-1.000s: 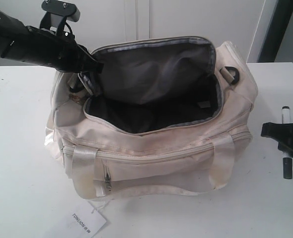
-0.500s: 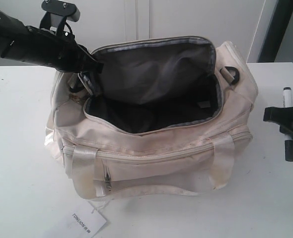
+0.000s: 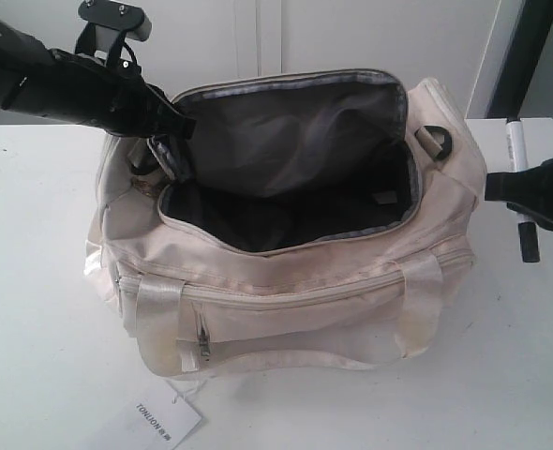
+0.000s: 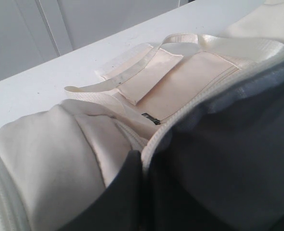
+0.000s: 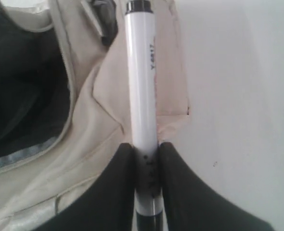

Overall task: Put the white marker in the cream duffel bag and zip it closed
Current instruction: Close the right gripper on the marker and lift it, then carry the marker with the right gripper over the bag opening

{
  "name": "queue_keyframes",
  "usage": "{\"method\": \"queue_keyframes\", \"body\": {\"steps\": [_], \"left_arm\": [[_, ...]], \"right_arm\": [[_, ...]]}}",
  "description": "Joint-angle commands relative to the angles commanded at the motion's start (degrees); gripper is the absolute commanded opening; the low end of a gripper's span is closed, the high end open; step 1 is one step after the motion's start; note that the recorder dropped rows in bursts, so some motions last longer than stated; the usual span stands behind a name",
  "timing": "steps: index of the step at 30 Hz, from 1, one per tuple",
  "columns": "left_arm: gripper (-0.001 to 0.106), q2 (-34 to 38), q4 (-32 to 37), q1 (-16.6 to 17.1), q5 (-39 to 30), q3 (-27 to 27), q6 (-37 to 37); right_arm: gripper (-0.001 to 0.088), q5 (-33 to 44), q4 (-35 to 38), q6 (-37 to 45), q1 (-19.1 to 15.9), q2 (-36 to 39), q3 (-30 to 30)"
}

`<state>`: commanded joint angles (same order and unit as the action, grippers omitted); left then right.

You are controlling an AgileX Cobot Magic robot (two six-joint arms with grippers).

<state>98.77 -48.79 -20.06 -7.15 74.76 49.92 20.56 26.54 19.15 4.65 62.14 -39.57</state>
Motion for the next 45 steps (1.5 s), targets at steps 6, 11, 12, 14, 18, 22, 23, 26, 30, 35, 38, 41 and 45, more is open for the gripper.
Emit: {"method": "queue_keyframes", "body": {"steps": [6, 11, 12, 14, 18, 22, 23, 26, 30, 35, 38, 41, 45], "left_arm": [[0.000, 0.0, 0.0, 0.0, 0.0, 0.0, 0.0], [0.000, 0.0, 0.0, 0.0, 0.0, 0.0, 0.0], [0.000, 0.0, 0.0, 0.0, 0.0, 0.0, 0.0], [0.000, 0.0, 0.0, 0.0, 0.0, 0.0, 0.0], [0.000, 0.0, 0.0, 0.0, 0.0, 0.0, 0.0], [0.000, 0.0, 0.0, 0.0, 0.0, 0.0, 0.0], [0.000, 0.0, 0.0, 0.0, 0.0, 0.0, 0.0], [0.000, 0.0, 0.0, 0.0, 0.0, 0.0, 0.0], [0.000, 0.0, 0.0, 0.0, 0.0, 0.0, 0.0], [0.000, 0.0, 0.0, 0.0, 0.0, 0.0, 0.0], [0.000, 0.0, 0.0, 0.0, 0.0, 0.0, 0.0], [0.000, 0.0, 0.0, 0.0, 0.0, 0.0, 0.0], [0.000, 0.0, 0.0, 0.0, 0.0, 0.0, 0.0]], "right_arm": [[0.0000, 0.0, 8.5, 10.0, 0.0, 0.0, 0.0], [0.0000, 0.6, 15.4, 19.1, 0.0, 0.0, -0.2], [0.0000, 1.1, 16.1, 20.6, 0.0, 0.0, -0.7], [0.0000, 2.6, 17.9, 24.3, 0.0, 0.0, -1.6], [0.0000, 5.9, 18.7, 25.9, 0.0, 0.0, -4.1], [0.0000, 10.7, 18.8, 27.2, 0.0, 0.1, -6.8], [0.0000, 12.1, 18.9, 27.2, 0.0, 0.3, -7.6], [0.0000, 14.7, 18.9, 27.3, 0.0, 0.3, -9.8], [0.0000, 16.3, 19.5, 29.1, 0.0, 0.3, -11.8], [0.0000, 19.3, 20.0, 32.2, 0.0, 0.6, -13.7], [0.0000, 20.1, 20.1, 34.0, 1.1, 1.5, -14.8], [0.0000, 20.1, 20.3, 37.0, 3.1, 2.9, -15.9], [0.0000, 19.0, 20.4, 39.1, 6.0, 5.2, -16.9]]}}
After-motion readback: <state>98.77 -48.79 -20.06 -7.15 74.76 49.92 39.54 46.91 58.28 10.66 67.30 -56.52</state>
